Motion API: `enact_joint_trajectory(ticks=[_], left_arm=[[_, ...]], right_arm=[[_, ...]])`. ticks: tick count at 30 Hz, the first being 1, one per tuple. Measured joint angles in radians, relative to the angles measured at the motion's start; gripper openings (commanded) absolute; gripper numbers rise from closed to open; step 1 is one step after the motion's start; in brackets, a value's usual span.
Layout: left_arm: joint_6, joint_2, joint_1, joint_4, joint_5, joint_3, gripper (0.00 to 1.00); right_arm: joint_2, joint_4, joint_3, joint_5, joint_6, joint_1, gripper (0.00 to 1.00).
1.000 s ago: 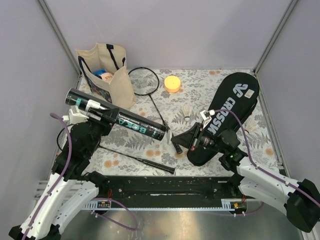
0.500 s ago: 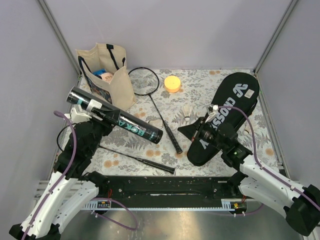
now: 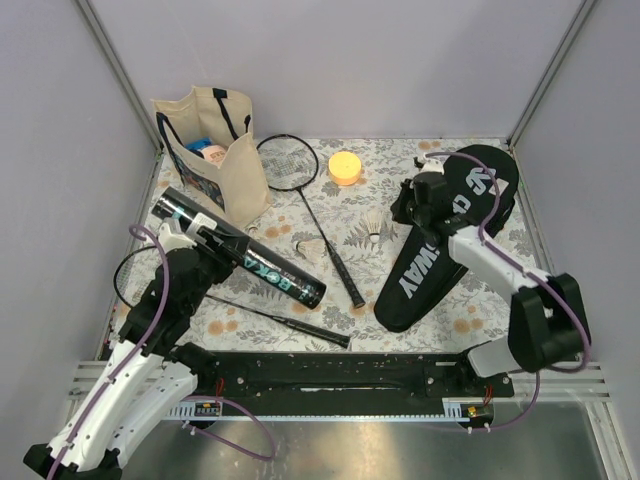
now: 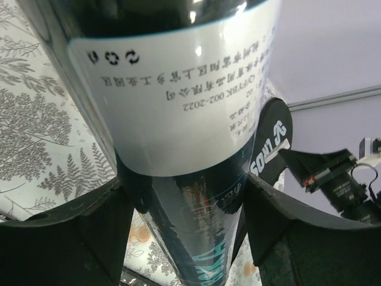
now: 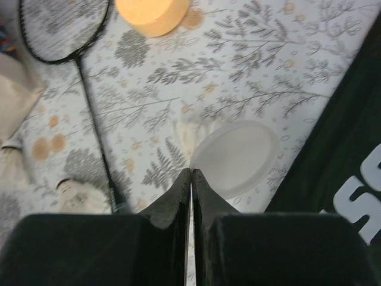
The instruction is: Pack up the badminton gear
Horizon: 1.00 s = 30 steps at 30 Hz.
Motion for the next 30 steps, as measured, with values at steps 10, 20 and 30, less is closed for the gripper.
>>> enact_joint_trajectory(ticks=[10, 20, 30], left_arm=[[0.003, 0.020, 0.049, -0.043, 0.062, -0.013, 0.50], [-0.007, 0.051, 0.103, -0.047, 0.161, -0.015, 0.51], [0.005, 0.067, 0.111, -0.057, 0.212, -0.015, 0.51]], right_arm=[[0.377, -0.124, 0.273, -0.014, -0.050, -0.100, 0.18], [0.490, -0.262, 0.456, -0.202, -0.138, -0.147, 0.59], [0.631, -0.380, 0.703, -0.529, -0.305, -0.146, 0.72]])
